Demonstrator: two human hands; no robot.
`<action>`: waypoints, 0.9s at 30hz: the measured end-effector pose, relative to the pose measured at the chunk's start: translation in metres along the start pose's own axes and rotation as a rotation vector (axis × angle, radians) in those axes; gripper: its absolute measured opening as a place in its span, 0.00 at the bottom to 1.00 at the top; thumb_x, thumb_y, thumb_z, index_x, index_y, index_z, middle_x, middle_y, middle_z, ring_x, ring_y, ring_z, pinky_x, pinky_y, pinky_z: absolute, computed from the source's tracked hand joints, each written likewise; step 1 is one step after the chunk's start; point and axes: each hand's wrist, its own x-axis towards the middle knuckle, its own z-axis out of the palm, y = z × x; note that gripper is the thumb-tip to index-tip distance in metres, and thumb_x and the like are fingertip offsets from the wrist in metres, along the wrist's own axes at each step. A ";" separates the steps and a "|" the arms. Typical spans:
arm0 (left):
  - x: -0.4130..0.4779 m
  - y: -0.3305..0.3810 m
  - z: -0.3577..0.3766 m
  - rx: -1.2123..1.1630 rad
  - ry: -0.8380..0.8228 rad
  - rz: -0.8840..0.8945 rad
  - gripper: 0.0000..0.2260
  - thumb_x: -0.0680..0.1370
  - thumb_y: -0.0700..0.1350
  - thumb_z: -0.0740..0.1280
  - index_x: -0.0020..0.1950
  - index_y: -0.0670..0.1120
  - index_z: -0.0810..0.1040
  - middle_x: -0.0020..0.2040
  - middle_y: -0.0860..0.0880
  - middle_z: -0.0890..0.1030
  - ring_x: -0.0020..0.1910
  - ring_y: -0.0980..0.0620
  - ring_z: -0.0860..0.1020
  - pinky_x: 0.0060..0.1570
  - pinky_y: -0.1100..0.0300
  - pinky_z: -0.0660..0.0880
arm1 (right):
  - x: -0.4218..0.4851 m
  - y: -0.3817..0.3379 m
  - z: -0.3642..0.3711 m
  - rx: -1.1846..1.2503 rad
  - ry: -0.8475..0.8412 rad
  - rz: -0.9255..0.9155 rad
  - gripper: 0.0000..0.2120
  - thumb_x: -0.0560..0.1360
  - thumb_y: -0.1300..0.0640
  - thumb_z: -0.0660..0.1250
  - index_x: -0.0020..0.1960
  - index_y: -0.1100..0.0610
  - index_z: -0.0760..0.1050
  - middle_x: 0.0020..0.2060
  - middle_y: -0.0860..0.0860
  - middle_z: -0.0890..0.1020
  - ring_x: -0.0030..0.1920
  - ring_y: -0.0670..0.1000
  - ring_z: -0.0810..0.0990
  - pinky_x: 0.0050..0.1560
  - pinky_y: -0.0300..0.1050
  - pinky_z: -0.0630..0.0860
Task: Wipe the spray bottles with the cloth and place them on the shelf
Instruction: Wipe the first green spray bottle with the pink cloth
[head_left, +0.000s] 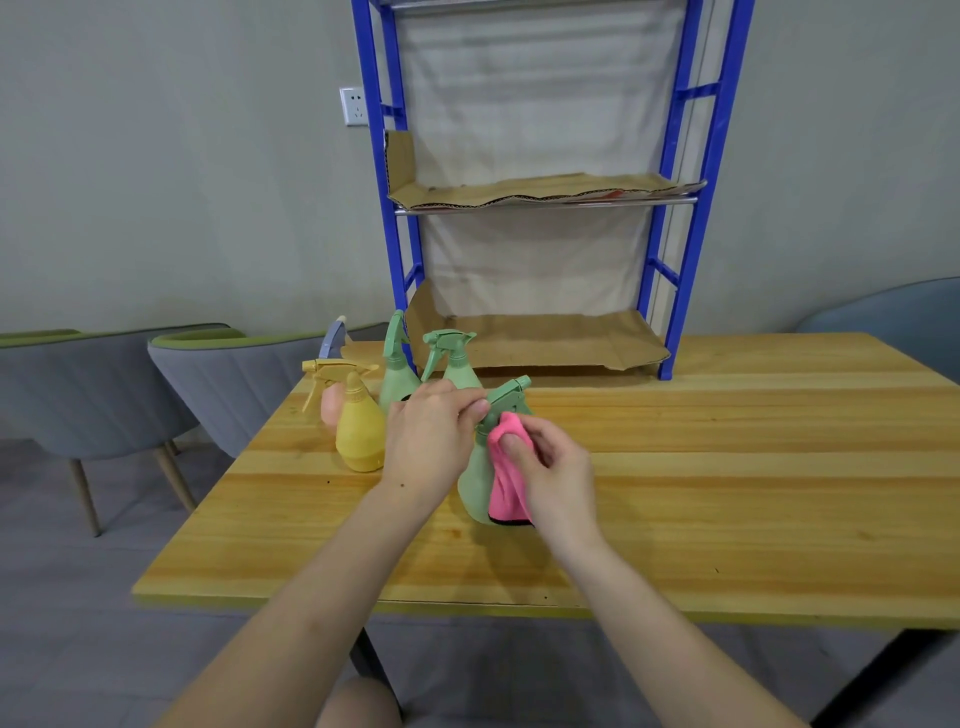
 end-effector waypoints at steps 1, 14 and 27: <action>0.000 0.000 -0.001 -0.020 0.002 -0.006 0.09 0.83 0.50 0.68 0.59 0.53 0.87 0.46 0.53 0.82 0.51 0.46 0.81 0.49 0.49 0.75 | -0.001 0.004 0.002 -0.023 -0.032 -0.009 0.11 0.81 0.61 0.72 0.58 0.46 0.84 0.54 0.41 0.87 0.58 0.41 0.84 0.60 0.40 0.82; -0.030 -0.005 0.010 -0.618 -0.014 -0.256 0.13 0.82 0.54 0.69 0.65 0.55 0.83 0.54 0.58 0.85 0.54 0.60 0.82 0.58 0.57 0.80 | 0.007 0.030 -0.028 -0.286 -0.273 0.098 0.33 0.74 0.47 0.75 0.77 0.47 0.72 0.67 0.40 0.81 0.67 0.41 0.79 0.69 0.50 0.78; -0.019 -0.018 0.029 -0.454 -0.154 -0.352 0.40 0.63 0.82 0.67 0.59 0.53 0.84 0.50 0.54 0.87 0.51 0.52 0.85 0.51 0.45 0.83 | 0.002 0.028 -0.011 -0.338 -0.149 0.017 0.23 0.84 0.50 0.67 0.78 0.46 0.71 0.57 0.36 0.84 0.60 0.38 0.82 0.62 0.44 0.81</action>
